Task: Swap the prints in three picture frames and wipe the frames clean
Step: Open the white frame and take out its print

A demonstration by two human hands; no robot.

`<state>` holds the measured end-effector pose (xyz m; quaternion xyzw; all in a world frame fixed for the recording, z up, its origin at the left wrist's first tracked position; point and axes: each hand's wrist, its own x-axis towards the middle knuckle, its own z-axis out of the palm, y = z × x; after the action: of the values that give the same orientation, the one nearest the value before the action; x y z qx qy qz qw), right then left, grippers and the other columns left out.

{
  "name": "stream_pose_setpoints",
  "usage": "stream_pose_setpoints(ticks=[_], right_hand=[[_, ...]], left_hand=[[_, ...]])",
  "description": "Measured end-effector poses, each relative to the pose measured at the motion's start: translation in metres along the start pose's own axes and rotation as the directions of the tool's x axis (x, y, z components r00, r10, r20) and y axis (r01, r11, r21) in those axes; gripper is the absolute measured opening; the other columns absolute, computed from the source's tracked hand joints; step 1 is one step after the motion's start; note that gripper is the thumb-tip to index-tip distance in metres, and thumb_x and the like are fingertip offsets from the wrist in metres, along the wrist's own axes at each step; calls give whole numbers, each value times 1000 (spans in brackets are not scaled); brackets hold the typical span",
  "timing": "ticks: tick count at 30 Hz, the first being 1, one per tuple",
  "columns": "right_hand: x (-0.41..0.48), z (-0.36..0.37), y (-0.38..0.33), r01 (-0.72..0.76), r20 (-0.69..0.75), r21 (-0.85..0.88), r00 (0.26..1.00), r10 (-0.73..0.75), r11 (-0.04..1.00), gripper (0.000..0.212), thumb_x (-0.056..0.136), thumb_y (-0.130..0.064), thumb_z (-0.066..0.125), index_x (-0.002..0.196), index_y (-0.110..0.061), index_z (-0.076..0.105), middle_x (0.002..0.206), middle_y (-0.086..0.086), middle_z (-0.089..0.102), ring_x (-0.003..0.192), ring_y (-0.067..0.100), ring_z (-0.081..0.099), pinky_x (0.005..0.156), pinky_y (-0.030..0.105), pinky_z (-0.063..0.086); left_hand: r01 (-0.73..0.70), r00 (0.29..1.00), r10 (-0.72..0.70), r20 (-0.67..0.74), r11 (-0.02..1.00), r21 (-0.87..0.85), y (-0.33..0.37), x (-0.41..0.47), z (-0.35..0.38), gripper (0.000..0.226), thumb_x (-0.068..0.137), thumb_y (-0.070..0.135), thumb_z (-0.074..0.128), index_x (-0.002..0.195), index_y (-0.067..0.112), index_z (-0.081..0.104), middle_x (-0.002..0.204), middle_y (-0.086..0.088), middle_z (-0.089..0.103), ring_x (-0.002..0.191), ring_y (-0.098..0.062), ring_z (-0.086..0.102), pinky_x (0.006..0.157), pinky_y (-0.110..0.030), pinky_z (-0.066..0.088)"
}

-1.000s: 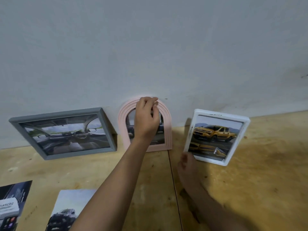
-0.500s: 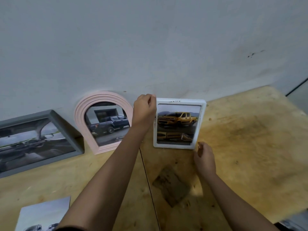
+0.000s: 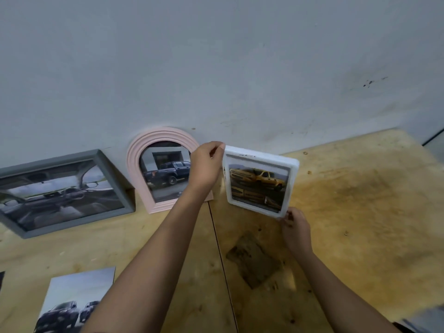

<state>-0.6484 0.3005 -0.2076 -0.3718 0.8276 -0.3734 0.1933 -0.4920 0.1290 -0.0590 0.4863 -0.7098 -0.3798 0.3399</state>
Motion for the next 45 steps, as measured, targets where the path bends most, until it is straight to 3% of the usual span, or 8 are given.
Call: stream_pose_setpoints(ticks=[5,10,22,27,31,37,40,45], right_hand=[[-39,3,-17,93,-69,-18,993,-94,996,12,82,0,63,83,-9,56,87,3,51,74,12,46,57,17,32],[-86,14,-37,146,-120,48,983,-139,988,18,82,5,60,81,-13,56,87,0,46,73,4,48,62,19,45],[-166,70,-44,295,123,-60,950,-286,954,11,86,4,55,83,-7,56,86,0,42,78,22,51,65,33,45],[-188,80,-33,423,163,-151,902,-400,893,14,80,10,59,80,-4,55,83,2,42,78,21,43,63,22,31],[-198,82,-23,446,181,-166,890,-417,880,18,76,12,62,85,-3,60,94,9,54,91,16,42,77,12,30],[-201,75,-8,495,268,-31,841,-470,868,7,80,-7,65,86,-8,61,101,1,55,101,10,45,93,4,29],[-202,70,-5,497,294,24,826,-482,867,26,88,-34,57,89,-9,65,101,-1,57,103,9,49,91,10,35],[-193,78,-29,477,205,-70,866,-455,876,28,83,-39,55,88,-15,68,96,-1,60,95,17,55,79,32,41]], left_hand=[[13,997,-18,-76,998,-62,-20,-36,-43,28,96,23,51,117,10,65,103,3,64,95,-9,57,79,-14,43],[47,991,-59,-123,994,-99,-59,-86,-89,27,95,20,53,117,11,65,108,2,67,94,-2,58,73,2,40],[363,908,-390,-154,915,-177,-175,-192,-153,36,98,25,45,130,11,55,135,-4,54,125,-17,48,100,-25,37],[462,872,-466,-147,885,-63,-207,-205,-152,36,100,26,39,130,12,55,135,-8,55,126,-24,47,103,-33,36],[474,879,-465,-104,876,92,-223,-214,-144,38,102,26,31,129,14,54,134,-9,55,125,-28,48,100,-34,37],[452,890,-444,-109,890,65,-230,-227,-129,38,102,23,34,138,17,45,132,-12,55,118,-29,53,96,-32,39],[419,908,-413,-68,897,139,-239,-228,-127,41,102,24,33,143,20,38,135,-12,53,119,-30,52,97,-34,41],[328,942,-334,20,935,136,-241,-243,-125,51,100,32,36,147,19,24,150,-4,35,137,-23,35,111,-42,33]])
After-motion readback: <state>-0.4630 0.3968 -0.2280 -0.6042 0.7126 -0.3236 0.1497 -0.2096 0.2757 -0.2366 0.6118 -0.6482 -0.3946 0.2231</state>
